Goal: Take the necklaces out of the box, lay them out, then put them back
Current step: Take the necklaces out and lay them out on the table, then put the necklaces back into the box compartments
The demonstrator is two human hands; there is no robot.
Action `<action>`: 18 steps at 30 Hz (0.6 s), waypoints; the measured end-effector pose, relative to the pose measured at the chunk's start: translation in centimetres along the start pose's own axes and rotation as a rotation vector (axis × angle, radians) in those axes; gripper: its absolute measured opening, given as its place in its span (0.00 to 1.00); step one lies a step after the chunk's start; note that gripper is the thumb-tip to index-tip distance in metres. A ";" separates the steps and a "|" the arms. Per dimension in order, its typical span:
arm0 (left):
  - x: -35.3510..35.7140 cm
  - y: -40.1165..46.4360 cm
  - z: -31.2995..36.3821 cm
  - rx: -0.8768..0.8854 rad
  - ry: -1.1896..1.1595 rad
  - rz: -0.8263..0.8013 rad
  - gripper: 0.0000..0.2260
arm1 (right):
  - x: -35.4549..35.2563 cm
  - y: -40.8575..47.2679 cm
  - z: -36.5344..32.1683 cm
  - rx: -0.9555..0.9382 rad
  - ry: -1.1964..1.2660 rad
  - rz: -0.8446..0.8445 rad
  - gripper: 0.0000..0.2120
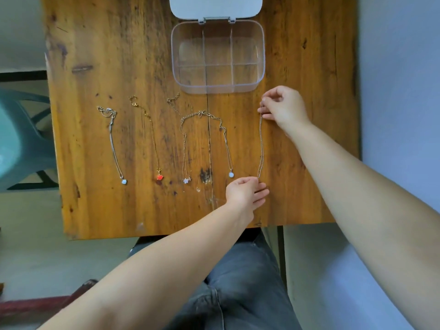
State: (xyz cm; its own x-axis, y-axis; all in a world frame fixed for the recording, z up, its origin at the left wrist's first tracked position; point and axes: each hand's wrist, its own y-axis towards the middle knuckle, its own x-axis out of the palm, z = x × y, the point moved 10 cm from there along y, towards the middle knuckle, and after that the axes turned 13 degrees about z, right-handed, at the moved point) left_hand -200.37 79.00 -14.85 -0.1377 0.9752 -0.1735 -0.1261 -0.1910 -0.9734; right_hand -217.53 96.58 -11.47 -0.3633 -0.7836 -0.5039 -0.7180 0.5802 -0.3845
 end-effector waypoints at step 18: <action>-26.7 2.0 13.7 1.006 0.610 0.660 0.12 | 20.4 -16.4 -7.3 -0.309 -0.269 -0.485 0.10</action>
State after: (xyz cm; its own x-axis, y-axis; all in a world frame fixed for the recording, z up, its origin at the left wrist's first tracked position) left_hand -210.37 51.08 -10.11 -0.0294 0.5137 -0.8574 -0.9027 -0.3820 -0.1980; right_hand -217.53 69.48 -9.82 0.1793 -0.8345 -0.5210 -0.9164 0.0510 -0.3970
